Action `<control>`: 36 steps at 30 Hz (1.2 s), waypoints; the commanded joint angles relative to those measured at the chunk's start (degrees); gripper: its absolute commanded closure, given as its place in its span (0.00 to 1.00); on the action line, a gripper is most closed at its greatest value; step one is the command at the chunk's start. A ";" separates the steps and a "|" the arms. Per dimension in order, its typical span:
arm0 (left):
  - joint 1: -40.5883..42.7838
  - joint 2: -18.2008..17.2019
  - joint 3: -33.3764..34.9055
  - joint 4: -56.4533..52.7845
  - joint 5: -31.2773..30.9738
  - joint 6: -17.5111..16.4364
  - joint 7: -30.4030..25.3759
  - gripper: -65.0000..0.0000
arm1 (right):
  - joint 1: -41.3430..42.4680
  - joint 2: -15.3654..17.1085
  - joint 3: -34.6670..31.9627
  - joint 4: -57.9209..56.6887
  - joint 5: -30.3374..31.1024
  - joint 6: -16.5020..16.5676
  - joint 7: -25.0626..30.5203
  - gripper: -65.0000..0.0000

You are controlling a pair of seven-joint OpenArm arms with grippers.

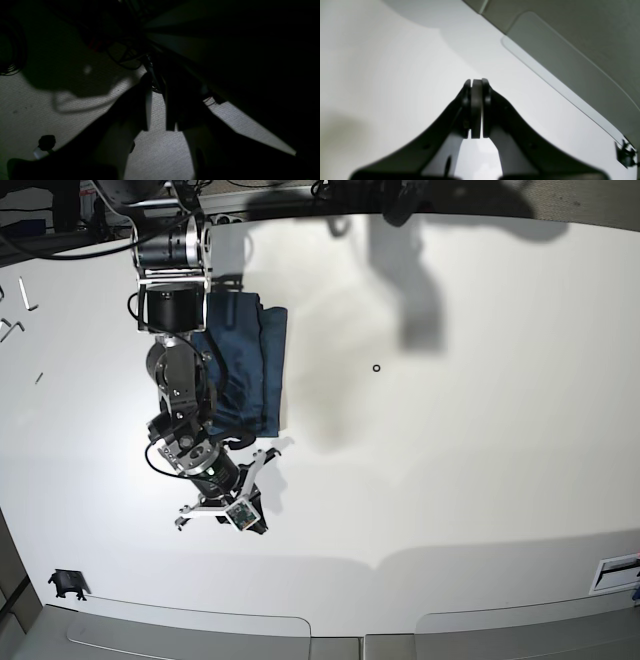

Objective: Fold the T-shirt properly

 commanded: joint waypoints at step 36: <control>0.66 0.46 0.09 0.26 0.13 -0.59 -0.55 0.88 | 1.90 0.15 0.20 0.94 6.84 -4.98 -3.96 1.00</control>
